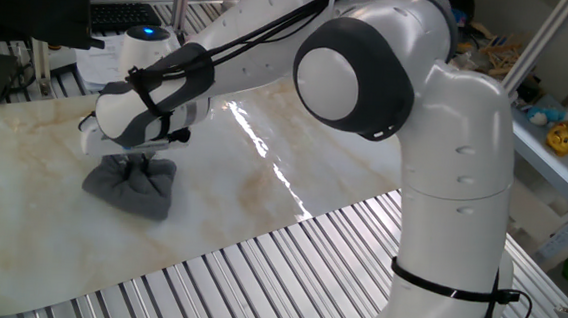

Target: Clean the tabletop with a sponge

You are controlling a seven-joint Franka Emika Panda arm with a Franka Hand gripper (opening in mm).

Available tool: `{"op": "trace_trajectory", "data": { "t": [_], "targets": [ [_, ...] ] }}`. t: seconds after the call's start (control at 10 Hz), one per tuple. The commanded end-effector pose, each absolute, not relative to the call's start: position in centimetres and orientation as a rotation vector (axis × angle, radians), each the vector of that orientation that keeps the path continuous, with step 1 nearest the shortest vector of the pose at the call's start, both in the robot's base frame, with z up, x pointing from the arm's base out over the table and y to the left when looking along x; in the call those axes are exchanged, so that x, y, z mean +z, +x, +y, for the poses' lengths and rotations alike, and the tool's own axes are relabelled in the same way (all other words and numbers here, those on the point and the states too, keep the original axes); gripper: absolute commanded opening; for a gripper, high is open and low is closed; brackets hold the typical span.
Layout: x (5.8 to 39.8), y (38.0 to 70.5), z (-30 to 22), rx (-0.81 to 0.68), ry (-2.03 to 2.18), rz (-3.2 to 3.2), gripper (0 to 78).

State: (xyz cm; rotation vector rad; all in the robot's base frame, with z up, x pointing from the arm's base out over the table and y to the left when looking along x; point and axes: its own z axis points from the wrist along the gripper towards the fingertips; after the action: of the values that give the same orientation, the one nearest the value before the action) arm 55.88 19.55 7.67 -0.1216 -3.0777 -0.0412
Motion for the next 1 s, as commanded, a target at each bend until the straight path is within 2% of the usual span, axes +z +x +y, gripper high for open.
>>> {"op": "trace_trajectory", "data": {
  "t": [0.1, 0.3, 0.8, 1.0],
  "targets": [
    [8.21, 55.24, 20.24, -0.021, -0.149, -3.074, 1.2],
    [8.21, 55.24, 20.24, 0.039, -0.140, -3.077, 1.2],
    [8.21, 55.24, 20.24, 0.009, -0.088, -3.081, 1.2],
    [8.21, 55.24, 20.24, -0.013, 0.060, -3.069, 1.2]
  ]
}}
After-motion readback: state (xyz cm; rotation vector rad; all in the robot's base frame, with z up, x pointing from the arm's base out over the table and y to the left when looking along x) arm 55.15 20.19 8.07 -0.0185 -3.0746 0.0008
